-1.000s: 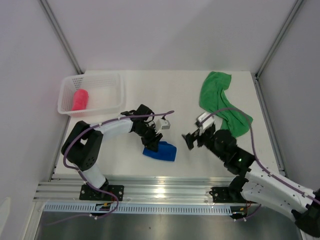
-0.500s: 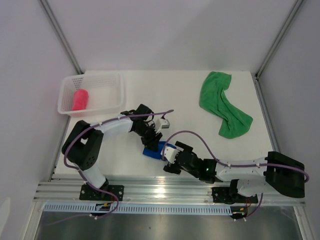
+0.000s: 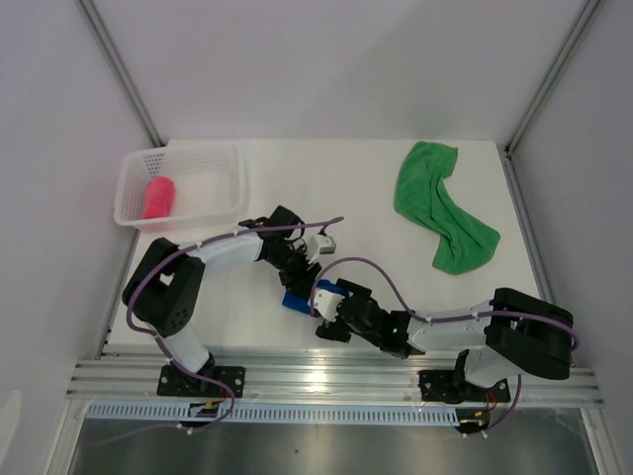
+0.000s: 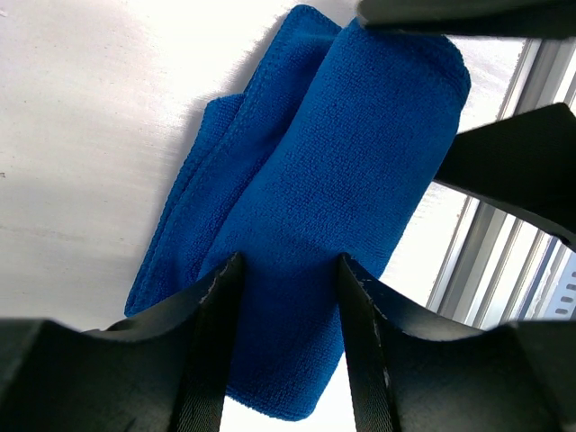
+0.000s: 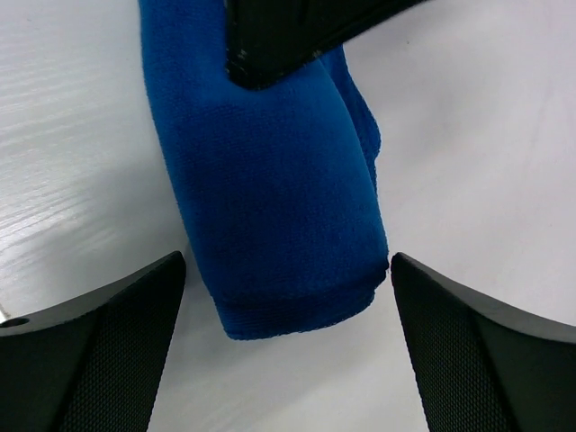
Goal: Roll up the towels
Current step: Roll the towel
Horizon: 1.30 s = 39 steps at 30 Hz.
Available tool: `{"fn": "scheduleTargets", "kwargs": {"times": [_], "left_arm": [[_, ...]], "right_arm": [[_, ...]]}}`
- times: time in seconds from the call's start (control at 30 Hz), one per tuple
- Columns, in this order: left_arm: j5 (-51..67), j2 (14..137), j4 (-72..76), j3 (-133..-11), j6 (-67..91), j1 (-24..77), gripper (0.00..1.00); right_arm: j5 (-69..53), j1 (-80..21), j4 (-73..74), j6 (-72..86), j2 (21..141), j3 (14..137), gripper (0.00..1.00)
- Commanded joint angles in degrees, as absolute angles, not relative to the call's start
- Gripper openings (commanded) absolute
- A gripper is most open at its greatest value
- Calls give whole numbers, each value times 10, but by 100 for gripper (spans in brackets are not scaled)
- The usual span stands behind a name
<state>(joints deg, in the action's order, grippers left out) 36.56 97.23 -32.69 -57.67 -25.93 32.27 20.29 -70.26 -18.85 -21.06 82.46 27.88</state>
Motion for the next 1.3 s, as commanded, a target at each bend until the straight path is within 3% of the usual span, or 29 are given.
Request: {"fn": "scheduleTargets", "kwargs": {"times": [0.0,0.07,0.27,0.57,0.83,0.97,1.27], "left_arm": [[328,991,-365,-569,-266,318,51],[328,988,-365,-569,-266,316,51],[370,972,-385,-583,-274,297,53],[421,926,-409,-605,-305,260,59],[408,887,-464,-654,-342,255,62],[371,812,-454,-655,-385,260,66],[172,784,-377,-570,-471,428,69]], "right_arm": [[175,-680,-204,-175,838,292,97],[166,-673,-195,-162,845,295,93],[104,-635,-171,-93,855,297,59],[-31,-585,-147,-62,845,299,27],[-185,-517,-104,-25,852,324,15],[-280,-481,-62,11,869,352,12],[-355,-432,-48,115,903,386,11]]}}
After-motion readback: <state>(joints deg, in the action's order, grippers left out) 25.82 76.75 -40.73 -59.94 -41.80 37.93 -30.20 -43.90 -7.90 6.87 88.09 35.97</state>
